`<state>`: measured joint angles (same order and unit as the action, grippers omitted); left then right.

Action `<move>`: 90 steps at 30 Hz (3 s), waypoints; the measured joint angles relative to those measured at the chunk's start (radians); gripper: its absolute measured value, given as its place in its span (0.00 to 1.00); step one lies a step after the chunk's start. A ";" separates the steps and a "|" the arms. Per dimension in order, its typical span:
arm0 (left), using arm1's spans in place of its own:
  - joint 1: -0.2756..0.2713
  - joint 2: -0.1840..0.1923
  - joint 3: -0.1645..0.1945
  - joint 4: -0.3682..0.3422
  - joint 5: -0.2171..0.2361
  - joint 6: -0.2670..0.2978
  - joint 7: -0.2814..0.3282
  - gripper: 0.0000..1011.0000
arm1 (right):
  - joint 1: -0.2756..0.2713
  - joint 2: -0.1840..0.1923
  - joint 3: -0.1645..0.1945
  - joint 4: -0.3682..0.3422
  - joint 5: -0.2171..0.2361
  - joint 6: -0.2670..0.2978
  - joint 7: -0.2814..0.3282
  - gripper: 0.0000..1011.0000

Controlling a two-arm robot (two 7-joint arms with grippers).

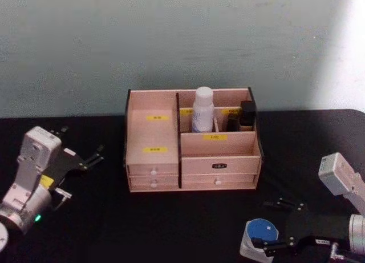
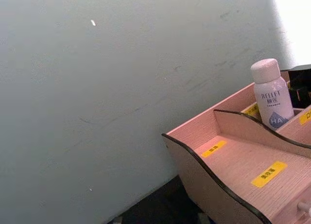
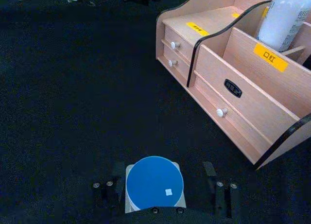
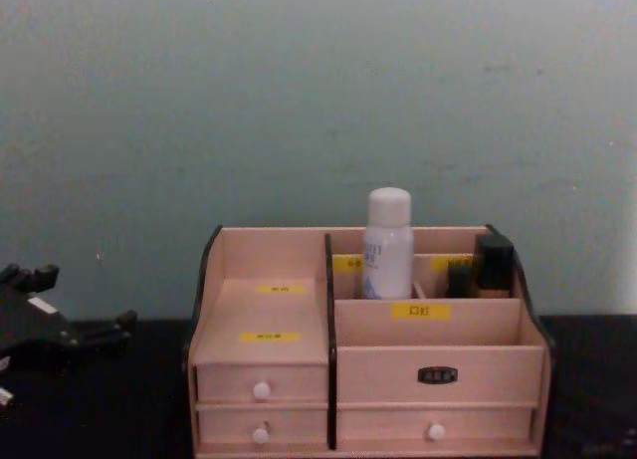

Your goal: Pick up the facial cleanser and watermelon frost from the table and place them into the tiered storage box.

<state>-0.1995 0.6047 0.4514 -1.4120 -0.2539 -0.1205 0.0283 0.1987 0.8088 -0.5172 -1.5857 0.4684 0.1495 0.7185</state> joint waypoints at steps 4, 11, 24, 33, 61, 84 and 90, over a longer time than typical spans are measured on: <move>0.000 0.000 0.000 0.000 0.000 0.000 0.000 0.99 | 0.000 0.000 -0.003 0.000 -0.002 0.000 -0.001 0.99; 0.000 0.000 0.000 0.000 0.000 0.000 0.000 0.99 | 0.004 -0.001 -0.009 0.003 -0.008 0.003 -0.005 0.99; 0.000 0.000 0.000 0.000 0.000 0.000 0.000 0.99 | 0.008 -0.008 -0.015 0.011 -0.016 0.011 -0.014 0.99; 0.000 0.000 0.000 0.000 0.000 0.000 0.000 0.99 | 0.013 -0.014 -0.020 0.020 -0.022 0.013 -0.014 0.99; 0.000 0.000 0.000 0.000 0.000 0.000 0.000 0.99 | 0.015 -0.017 -0.023 0.023 -0.032 0.011 -0.015 0.99; 0.000 0.000 0.000 0.000 0.000 0.000 0.000 0.99 | 0.015 -0.017 -0.023 0.023 -0.030 0.011 -0.015 0.99; 0.000 0.000 0.000 0.000 0.000 0.000 0.000 0.99 | 0.015 -0.017 -0.023 0.023 -0.030 0.011 -0.014 0.95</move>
<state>-0.1995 0.6047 0.4514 -1.4120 -0.2539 -0.1205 0.0283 0.2132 0.7919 -0.5399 -1.5623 0.4383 0.1607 0.7041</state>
